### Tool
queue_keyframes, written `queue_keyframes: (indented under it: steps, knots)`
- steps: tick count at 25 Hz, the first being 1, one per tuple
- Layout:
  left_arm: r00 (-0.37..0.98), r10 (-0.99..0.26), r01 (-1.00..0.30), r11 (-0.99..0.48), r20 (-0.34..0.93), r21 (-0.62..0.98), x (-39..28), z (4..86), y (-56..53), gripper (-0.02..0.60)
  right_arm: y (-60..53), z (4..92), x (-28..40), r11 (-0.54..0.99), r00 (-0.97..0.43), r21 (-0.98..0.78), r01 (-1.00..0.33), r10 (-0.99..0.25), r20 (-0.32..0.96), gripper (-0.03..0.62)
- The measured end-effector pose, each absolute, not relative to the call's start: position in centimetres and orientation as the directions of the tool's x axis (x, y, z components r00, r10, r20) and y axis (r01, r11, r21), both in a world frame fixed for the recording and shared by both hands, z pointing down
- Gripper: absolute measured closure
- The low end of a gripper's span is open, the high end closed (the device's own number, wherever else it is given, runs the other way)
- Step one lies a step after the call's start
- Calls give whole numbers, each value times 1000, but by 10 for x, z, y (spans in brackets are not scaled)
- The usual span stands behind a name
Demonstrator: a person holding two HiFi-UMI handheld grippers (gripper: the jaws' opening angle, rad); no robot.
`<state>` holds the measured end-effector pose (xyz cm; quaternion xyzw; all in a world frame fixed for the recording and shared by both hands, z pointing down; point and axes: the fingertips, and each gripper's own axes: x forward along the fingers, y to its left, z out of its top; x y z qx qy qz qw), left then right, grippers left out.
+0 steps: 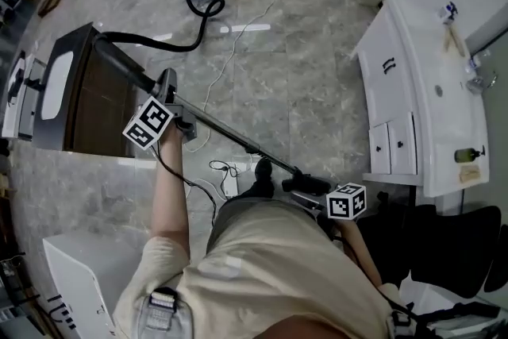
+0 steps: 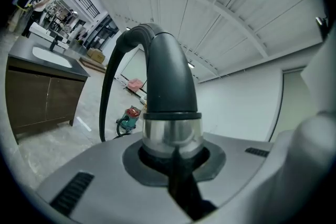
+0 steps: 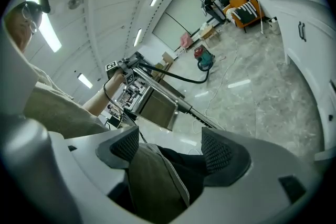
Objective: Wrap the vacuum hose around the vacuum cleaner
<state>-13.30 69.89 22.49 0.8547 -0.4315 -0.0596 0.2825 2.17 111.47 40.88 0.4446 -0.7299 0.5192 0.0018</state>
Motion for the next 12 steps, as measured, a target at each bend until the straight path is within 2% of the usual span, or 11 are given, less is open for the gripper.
queue_keyframes:
  steps: [12]
  knots:
    - [554, -826, -759, -454, 98, 468, -92, 219, 557, 528, 980, 402, 42, 98, -697, -803, -589, -565, 442, 223]
